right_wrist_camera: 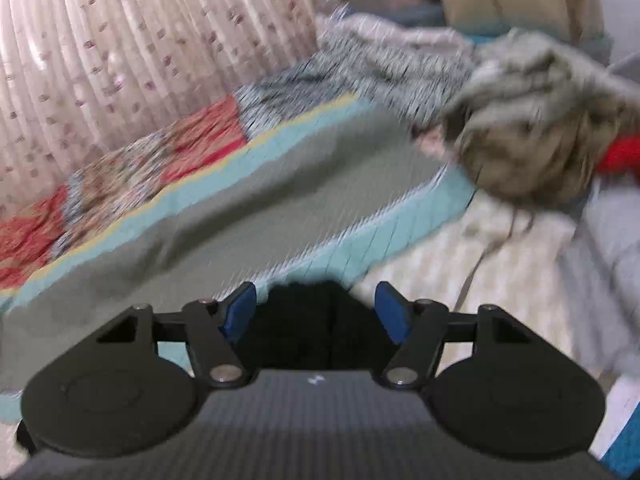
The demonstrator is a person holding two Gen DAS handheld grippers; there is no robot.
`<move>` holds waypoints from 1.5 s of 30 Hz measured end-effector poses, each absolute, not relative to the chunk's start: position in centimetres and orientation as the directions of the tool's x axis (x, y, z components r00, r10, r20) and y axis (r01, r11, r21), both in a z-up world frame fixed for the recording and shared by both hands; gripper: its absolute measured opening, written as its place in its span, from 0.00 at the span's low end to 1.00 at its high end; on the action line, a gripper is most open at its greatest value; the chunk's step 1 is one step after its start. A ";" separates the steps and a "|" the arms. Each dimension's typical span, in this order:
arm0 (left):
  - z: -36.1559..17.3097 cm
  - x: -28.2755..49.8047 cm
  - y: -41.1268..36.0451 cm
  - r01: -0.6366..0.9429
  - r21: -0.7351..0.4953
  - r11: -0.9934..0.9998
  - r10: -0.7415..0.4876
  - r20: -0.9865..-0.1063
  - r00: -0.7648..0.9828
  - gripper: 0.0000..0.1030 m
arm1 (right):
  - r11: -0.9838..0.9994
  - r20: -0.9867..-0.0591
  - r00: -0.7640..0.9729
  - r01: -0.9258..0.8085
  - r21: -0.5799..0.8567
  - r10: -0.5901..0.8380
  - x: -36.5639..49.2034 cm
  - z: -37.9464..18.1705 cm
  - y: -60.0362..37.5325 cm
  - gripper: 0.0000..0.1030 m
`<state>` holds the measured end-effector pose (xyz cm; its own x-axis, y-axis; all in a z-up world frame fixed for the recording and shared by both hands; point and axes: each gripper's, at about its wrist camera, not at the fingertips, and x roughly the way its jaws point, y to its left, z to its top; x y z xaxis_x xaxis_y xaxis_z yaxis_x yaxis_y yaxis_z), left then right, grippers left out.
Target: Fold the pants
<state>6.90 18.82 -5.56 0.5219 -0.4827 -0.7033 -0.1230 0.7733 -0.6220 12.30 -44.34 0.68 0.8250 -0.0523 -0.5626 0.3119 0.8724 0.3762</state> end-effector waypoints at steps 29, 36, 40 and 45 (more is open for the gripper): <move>-8.3 6.5 15.1 -0.078 -0.503 0.861 -0.415 -0.782 0.466 0.12 | 0.906 -0.439 0.879 0.019 0.423 0.187 32.9 2.7 -30.7 0.29; -8.1 6.4 14.6 -0.079 -0.493 0.867 -0.403 -0.785 0.471 0.12 | 0.950 -0.582 0.790 -0.004 0.312 0.195 28.0 -1.2 -33.5 0.66; -8.0 6.6 14.7 -0.077 -0.497 0.864 -0.411 -0.785 0.464 0.16 | 0.928 -0.542 0.822 0.047 0.369 0.174 19.7 -1.3 -37.6 0.66; -7.7 6.9 15.1 -0.091 -0.585 0.806 -0.484 -0.740 0.467 0.49 | 0.870 -0.517 0.856 0.280 0.406 -0.035 10.4 -0.7 -45.6 0.67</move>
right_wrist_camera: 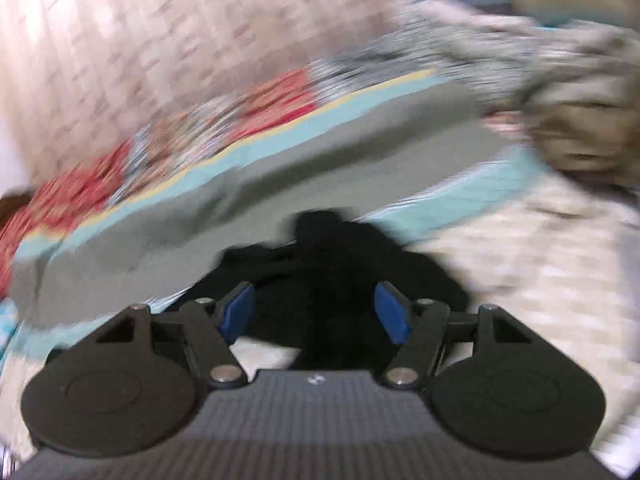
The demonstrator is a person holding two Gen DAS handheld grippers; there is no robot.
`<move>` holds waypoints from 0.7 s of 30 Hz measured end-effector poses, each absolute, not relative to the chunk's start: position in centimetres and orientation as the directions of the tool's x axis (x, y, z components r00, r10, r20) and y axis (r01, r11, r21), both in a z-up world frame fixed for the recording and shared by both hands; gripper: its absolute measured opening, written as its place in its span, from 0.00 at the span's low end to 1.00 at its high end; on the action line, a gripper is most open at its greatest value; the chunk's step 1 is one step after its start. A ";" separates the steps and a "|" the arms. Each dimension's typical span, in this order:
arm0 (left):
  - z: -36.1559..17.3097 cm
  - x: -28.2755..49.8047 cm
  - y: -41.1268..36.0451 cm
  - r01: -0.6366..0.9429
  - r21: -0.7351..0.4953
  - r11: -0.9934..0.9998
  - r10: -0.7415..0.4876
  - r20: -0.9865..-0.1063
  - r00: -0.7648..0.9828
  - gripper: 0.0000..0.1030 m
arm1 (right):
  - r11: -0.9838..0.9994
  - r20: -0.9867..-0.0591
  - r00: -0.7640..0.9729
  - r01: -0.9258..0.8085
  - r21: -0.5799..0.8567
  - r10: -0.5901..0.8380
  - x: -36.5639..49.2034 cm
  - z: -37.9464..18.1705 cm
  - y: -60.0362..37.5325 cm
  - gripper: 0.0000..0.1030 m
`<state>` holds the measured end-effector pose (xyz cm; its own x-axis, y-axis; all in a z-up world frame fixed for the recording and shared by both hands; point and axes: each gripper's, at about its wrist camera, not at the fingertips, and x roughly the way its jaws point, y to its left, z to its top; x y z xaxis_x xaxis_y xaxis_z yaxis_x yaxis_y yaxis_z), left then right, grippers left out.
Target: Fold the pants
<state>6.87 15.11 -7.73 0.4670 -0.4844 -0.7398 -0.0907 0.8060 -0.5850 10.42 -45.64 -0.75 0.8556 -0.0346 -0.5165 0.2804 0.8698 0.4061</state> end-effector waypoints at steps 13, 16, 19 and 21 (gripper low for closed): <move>-6.5 7.2 15.3 -0.118 -0.544 0.831 -0.436 -0.768 0.469 0.11 | 0.868 -0.555 0.832 0.269 0.417 0.008 11.5 -3.6 -43.9 0.67; -6.6 7.1 15.4 -0.130 -0.543 0.830 -0.432 -0.772 0.466 0.11 | 0.922 -0.555 0.831 0.192 0.336 0.030 16.5 -2.9 -40.9 0.67; -6.8 7.0 15.1 -0.139 -0.526 0.839 -0.416 -0.785 0.458 0.11 | 0.944 -0.658 0.753 0.237 0.231 -0.028 22.2 -4.2 -39.4 0.62; -6.6 6.9 14.8 -0.141 -0.510 0.848 -0.402 -0.794 0.456 0.11 | 0.936 -0.736 0.677 0.272 0.222 -0.023 24.5 -5.1 -39.8 0.08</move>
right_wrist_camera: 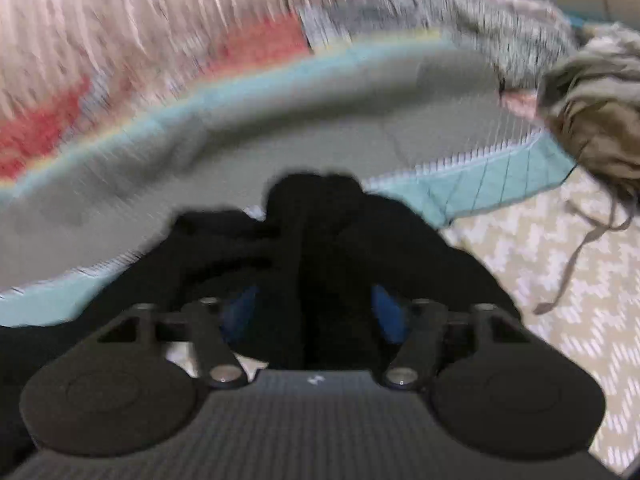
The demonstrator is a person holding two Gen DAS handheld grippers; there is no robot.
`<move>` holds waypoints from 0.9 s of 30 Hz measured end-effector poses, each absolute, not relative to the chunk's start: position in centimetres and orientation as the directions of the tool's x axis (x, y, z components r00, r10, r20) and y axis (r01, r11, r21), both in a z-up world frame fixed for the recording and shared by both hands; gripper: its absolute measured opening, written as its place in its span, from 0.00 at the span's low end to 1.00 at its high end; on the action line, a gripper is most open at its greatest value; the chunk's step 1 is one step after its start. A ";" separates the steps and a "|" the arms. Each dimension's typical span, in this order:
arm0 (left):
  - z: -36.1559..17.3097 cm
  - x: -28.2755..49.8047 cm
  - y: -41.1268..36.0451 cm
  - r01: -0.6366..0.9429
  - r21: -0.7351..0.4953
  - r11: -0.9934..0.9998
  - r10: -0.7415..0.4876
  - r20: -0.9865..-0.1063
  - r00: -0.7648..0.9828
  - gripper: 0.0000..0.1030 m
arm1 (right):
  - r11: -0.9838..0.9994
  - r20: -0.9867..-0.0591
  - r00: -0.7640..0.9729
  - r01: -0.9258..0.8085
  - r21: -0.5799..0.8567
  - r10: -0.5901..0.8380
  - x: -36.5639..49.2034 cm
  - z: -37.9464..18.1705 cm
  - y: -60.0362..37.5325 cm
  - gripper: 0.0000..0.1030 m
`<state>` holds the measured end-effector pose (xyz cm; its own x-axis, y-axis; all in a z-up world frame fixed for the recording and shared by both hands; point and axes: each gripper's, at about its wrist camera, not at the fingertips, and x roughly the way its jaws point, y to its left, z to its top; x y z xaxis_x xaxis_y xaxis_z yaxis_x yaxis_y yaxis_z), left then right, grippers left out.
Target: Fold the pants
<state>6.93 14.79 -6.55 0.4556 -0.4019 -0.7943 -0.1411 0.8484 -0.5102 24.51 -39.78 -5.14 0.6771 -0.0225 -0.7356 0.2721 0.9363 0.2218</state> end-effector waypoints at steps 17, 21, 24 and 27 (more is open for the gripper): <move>-6.1 5.0 14.4 -0.082 -0.555 0.828 -0.460 -0.755 0.468 0.11 | 0.759 -0.480 0.867 0.400 0.513 -0.132 -9.1 1.0 -48.9 0.08; -5.7 4.5 15.6 -0.101 -0.565 0.819 -0.457 -0.749 0.480 0.11 | 0.730 -0.695 0.701 0.559 0.394 -0.161 -10.7 -5.0 -48.3 0.20; -5.1 3.9 15.8 -0.093 -0.561 0.823 -0.451 -0.743 0.494 0.11 | 0.696 -0.711 0.665 0.622 0.360 -0.227 -11.4 -5.7 -48.6 0.53; -3.9 3.3 16.5 -0.082 -0.548 0.832 -0.429 -0.731 0.531 0.11 | 0.707 -0.668 0.695 0.612 0.356 -0.265 -11.3 -4.0 -49.0 0.53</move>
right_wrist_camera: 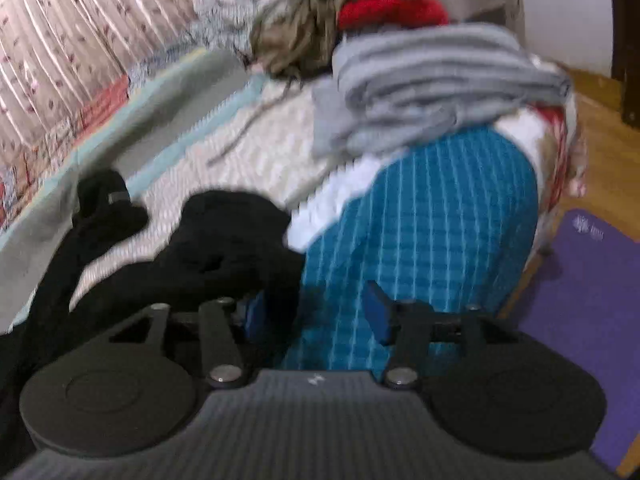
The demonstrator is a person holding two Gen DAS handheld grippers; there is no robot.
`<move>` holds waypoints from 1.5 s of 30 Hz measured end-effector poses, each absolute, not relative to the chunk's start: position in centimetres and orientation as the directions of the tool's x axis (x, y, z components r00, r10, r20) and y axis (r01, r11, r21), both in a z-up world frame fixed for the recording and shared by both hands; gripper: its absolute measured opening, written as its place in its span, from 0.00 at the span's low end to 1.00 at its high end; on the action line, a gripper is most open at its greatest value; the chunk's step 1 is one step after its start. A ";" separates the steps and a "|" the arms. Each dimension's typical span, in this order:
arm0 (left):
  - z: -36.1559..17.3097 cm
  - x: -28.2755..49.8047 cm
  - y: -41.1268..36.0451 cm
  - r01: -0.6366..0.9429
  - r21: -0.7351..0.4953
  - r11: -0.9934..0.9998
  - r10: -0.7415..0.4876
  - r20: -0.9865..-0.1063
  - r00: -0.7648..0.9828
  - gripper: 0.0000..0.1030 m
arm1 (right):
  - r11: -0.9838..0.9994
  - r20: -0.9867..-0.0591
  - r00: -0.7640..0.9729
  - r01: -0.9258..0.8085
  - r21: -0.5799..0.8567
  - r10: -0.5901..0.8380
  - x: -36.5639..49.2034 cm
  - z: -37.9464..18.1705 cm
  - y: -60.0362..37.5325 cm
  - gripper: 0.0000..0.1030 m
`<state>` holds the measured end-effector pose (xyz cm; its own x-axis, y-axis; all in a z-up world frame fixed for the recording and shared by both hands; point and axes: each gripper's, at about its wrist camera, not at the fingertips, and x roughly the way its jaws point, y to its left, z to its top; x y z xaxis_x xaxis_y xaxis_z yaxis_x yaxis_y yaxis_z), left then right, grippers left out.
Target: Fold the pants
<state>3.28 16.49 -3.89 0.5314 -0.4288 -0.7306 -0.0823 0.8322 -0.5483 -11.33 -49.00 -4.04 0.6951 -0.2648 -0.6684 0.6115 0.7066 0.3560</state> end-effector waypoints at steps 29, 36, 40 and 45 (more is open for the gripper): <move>-5.2 5.7 17.5 -0.186 -0.517 0.835 -0.370 -0.779 0.506 0.07 | 0.947 -0.704 0.710 0.239 0.213 -0.021 4.5 -4.1 -46.6 0.14; 2.2 6.7 21.9 -0.147 -0.658 0.738 -0.414 -0.614 0.673 0.07 | 0.764 -0.376 0.919 0.326 0.556 -0.118 0.8 7.5 -55.0 0.12; 4.3 4.7 23.1 -0.112 -0.644 0.756 -0.385 -0.577 0.721 0.07 | 0.691 -0.239 0.960 0.271 0.670 -0.144 -3.5 9.1 -57.9 0.10; 0.4 2.9 22.2 -0.163 -0.568 0.807 -0.363 -0.694 0.621 0.08 | 0.658 -0.379 0.910 0.391 0.643 -0.170 -7.4 2.5 -57.7 0.11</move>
